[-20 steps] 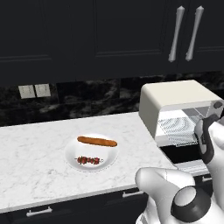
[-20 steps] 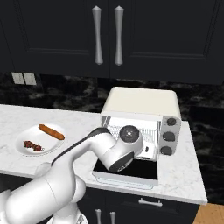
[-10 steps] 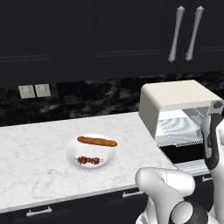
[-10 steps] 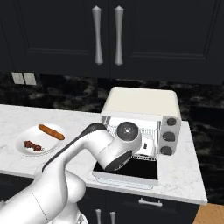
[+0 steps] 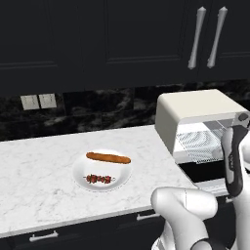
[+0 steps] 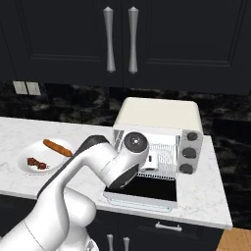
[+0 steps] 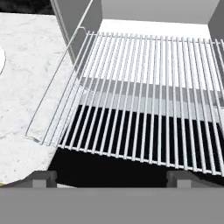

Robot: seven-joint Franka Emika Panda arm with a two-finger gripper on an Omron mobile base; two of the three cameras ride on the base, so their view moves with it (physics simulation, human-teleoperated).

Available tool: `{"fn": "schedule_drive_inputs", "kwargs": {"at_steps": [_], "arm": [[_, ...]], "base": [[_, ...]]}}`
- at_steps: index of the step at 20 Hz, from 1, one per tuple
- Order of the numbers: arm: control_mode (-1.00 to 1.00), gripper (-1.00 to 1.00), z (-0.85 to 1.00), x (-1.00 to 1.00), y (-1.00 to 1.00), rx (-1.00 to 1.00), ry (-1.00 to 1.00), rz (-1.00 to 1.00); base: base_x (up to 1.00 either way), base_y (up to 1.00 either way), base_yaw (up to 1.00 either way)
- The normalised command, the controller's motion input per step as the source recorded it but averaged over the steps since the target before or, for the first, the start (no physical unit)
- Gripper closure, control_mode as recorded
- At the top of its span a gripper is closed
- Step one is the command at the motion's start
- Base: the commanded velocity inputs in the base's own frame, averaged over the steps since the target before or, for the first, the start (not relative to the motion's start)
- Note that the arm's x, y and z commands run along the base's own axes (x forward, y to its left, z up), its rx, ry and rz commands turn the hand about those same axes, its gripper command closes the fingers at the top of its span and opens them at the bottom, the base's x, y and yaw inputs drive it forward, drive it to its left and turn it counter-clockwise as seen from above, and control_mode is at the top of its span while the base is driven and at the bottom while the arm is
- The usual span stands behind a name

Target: Pick up the kebab skewer and baguette bread, and place them inside the toaster oven. Close the toaster oven door and start by setting the timer.

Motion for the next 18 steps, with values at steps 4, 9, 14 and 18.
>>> {"fn": "schedule_drive_inputs", "kwargs": {"at_steps": [4, 9, 14, 18], "arm": [[-1.00, -1.00, 0.00, -0.11, 0.68, 0.00, 0.09, 0.16], [-1.00, -1.00, 0.00, -0.29, 0.89, -0.01, -0.01, 0.06], [-1.00, -1.00, 0.00, -0.29, 0.97, -0.05, -0.03, 0.00], [-1.00, -1.00, 0.01, 0.00, 0.96, -0.04, -0.04, 0.00]], "base": [[0.00, 0.00, 0.00], [0.00, 0.00, 0.00], [0.00, 0.00, 0.00], [0.00, 0.00, 0.00]]}}
